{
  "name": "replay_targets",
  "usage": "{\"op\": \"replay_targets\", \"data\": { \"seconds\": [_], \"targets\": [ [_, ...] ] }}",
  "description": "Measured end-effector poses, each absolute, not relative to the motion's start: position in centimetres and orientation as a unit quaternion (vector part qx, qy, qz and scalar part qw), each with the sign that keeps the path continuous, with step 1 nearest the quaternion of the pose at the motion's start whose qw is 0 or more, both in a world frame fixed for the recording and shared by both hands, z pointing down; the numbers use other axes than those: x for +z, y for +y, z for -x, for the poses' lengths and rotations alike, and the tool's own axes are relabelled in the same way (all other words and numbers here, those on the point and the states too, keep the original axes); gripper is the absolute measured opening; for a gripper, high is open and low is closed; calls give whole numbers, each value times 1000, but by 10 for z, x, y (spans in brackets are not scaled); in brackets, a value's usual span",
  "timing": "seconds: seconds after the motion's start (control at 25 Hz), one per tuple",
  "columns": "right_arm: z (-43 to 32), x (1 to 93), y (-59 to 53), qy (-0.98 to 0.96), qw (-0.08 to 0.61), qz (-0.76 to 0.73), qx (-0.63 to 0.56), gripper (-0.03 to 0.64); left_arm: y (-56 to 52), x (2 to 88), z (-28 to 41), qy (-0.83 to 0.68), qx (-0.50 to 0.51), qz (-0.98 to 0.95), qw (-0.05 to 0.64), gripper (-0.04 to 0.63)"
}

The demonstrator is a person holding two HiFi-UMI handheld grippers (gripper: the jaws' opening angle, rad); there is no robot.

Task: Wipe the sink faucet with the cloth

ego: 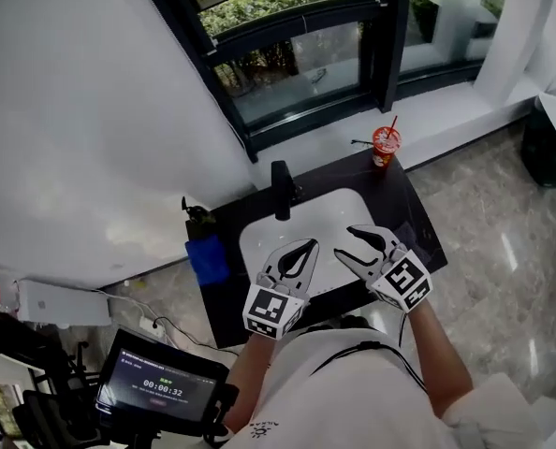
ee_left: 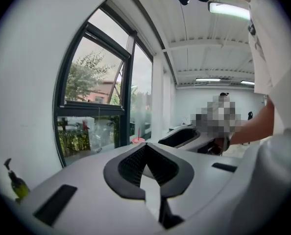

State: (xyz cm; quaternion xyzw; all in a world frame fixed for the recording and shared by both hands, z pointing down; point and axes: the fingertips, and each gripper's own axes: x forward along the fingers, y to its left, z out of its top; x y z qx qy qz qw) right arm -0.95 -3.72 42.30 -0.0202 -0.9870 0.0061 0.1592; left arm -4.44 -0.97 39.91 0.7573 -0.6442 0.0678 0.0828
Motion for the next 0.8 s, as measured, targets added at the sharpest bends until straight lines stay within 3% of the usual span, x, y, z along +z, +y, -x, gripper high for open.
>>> {"op": "replay_targets", "data": {
  "seconds": [0.32, 0.48, 0.52, 0.8],
  "targets": [
    [64, 366, 20, -992, 77, 92, -31, 196, 56, 355, 112, -732, 48, -679, 37, -6],
    [67, 350, 14, -996, 50, 68, -24, 22, 78, 354, 131, -750, 25, -661, 28, -6],
    [67, 349, 15, -996, 49, 66, -19, 5, 82, 353, 133, -751, 24, -660, 30, -6],
    [56, 370, 29, -996, 79, 50, -13, 5, 74, 369, 122, -723, 21, -689, 47, -6]
  ]
}}
